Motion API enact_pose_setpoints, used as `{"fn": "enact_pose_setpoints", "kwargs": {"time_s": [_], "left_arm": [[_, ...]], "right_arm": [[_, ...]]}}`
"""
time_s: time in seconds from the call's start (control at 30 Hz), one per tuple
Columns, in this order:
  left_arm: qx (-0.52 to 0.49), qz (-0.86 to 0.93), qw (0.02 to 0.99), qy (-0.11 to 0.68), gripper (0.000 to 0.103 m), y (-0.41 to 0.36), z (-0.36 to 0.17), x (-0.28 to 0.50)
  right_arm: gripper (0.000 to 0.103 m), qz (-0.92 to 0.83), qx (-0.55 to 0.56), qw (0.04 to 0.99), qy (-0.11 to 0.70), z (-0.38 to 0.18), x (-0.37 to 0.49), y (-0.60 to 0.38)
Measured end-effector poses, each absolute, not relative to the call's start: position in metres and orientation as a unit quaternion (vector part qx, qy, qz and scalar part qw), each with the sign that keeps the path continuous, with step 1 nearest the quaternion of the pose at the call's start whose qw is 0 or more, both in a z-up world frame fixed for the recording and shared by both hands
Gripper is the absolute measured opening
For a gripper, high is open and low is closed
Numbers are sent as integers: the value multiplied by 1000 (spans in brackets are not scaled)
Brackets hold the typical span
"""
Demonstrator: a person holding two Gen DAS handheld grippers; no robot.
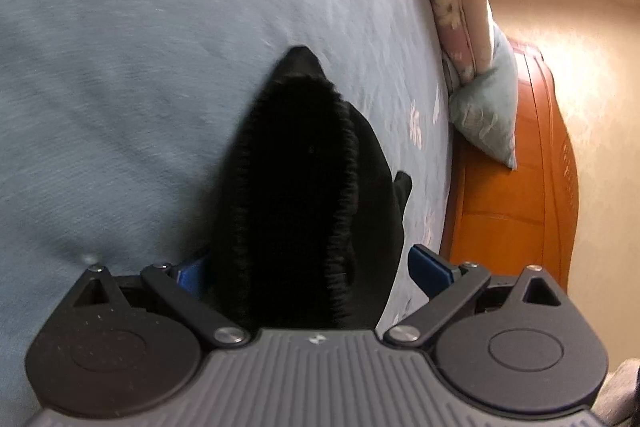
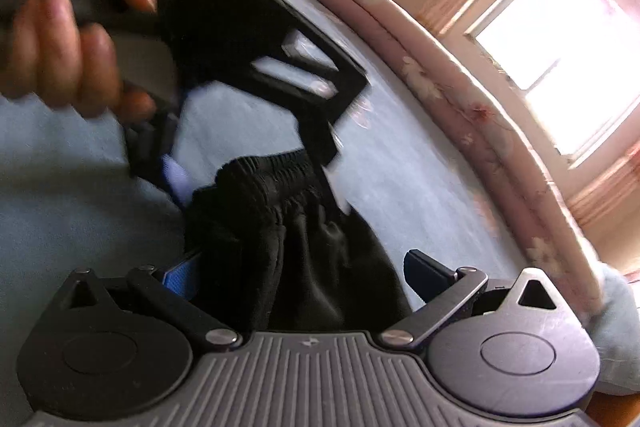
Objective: Fold clothes
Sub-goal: 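Fold the cuffs over onto the trousers with the left gripper while the right gripper opens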
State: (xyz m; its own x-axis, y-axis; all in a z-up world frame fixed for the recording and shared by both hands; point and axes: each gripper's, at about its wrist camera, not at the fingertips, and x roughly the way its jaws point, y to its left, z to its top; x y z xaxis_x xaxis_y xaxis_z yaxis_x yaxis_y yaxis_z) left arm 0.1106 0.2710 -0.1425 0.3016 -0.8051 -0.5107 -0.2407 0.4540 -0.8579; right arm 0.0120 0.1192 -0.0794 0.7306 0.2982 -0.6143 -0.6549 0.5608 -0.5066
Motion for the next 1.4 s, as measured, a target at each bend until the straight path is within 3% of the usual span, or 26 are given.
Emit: {"fn": "enact_pose_setpoints", "kwargs": {"time_s": [0.2,0.37,0.47,0.53,0.6,0.77,0.93,1.4], "left_arm": [[-448,-231,662,554,98,267,-138,111],[-340,-247,704,573,95,243,-117,112],[-268,-248,722,587,85,229,-104,112],[-235,-242,727,598,71,223,-99,113],[-210,-233,729,609,64,219,-94,116],[-192,-217,729,620,63,213,-89,116],[-195,-208,730,621,63,224,-89,109],[-231,-201,723,619,64,233,-96,113]], "right_arm": [[103,387,-232,836,312,-52,27,71],[103,367,-156,834,381,-52,57,13],[103,327,-108,843,413,-53,74,-35],[103,284,-56,843,454,-62,88,-72],[103,253,0,829,498,-77,95,-105],[103,230,201,786,537,-107,102,-171],[103,227,319,751,531,-135,107,-200],[103,291,342,730,516,-146,184,-189]]}}
